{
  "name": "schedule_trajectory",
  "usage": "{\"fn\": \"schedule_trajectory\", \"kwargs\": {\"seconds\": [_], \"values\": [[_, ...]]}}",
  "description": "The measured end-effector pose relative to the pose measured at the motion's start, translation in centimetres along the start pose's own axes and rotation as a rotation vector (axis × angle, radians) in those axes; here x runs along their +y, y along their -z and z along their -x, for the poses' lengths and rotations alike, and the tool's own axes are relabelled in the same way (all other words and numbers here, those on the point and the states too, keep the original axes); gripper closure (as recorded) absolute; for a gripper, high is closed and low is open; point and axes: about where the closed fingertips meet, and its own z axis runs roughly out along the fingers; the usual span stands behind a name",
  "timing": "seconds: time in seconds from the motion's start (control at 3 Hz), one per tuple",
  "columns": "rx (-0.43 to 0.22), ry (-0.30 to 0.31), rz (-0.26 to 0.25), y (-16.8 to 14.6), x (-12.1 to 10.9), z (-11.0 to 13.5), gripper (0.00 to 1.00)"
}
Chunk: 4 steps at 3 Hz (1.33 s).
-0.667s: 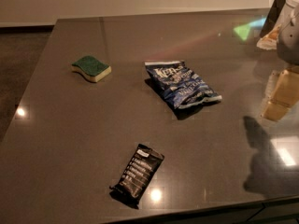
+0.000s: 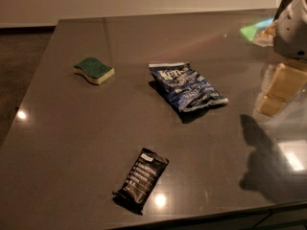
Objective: Move sponge near blue chip bag
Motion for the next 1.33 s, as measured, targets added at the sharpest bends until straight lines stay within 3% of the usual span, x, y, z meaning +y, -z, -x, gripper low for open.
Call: {"fn": "schedule_trajectory", "kwargs": {"seconds": [0.67,1.33], "values": [[-0.102,0.027,0.05,-3.3,-2.0,7.9,0.0],[-0.161,0.047,0.109,-7.4,-2.8,15.9,0.0]]}}
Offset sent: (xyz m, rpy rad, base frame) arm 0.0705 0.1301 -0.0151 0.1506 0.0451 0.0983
